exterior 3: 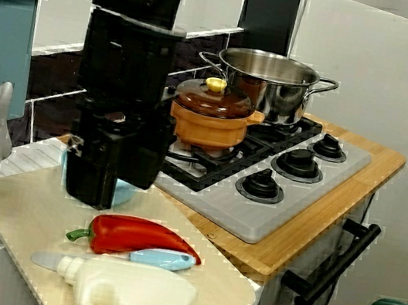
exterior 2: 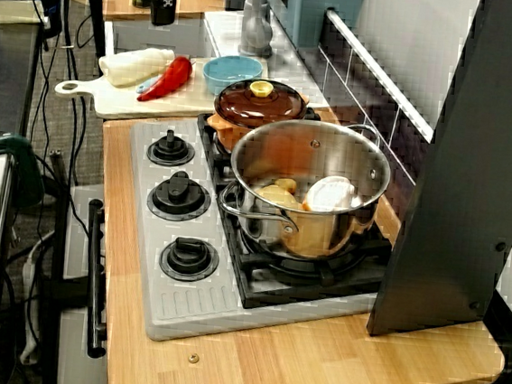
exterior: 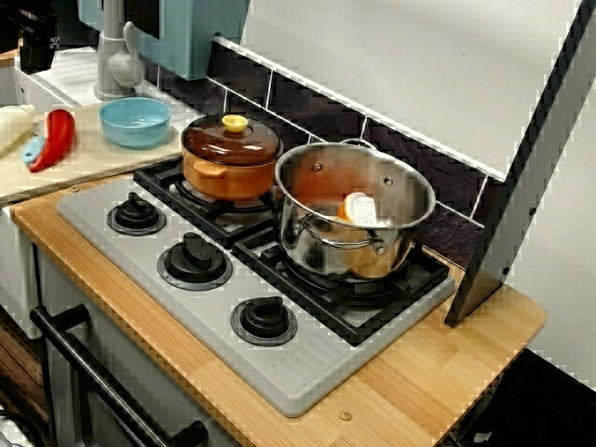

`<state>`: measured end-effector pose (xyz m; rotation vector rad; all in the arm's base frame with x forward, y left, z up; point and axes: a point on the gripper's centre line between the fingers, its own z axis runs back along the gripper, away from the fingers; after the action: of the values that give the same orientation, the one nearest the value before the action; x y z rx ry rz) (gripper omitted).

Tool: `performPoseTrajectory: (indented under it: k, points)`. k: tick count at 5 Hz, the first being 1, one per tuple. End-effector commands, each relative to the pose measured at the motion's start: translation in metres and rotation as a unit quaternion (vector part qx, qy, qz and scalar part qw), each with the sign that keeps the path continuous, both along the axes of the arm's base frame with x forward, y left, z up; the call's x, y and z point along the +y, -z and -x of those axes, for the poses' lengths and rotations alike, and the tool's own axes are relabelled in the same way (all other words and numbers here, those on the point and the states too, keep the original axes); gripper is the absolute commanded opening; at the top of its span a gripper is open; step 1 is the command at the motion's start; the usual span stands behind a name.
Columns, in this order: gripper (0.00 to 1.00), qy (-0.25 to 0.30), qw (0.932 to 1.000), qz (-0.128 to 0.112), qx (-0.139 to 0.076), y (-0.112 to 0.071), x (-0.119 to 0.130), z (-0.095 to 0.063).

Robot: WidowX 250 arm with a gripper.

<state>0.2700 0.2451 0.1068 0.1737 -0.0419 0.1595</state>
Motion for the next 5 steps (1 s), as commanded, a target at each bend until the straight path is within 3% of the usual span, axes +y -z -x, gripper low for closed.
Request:
performPoseTrajectory:
  k: [1, 3, 5]
  points:
    - [1.00, -0.030, 0.9989, 0.010, -0.034, -0.033, -0.010, 0.005]
    - [1.00, -0.068, 0.9962, 0.046, -0.029, -0.036, -0.028, 0.003]
    - [1.00, -0.123, 0.9890, 0.080, -0.016, -0.037, -0.027, 0.005]
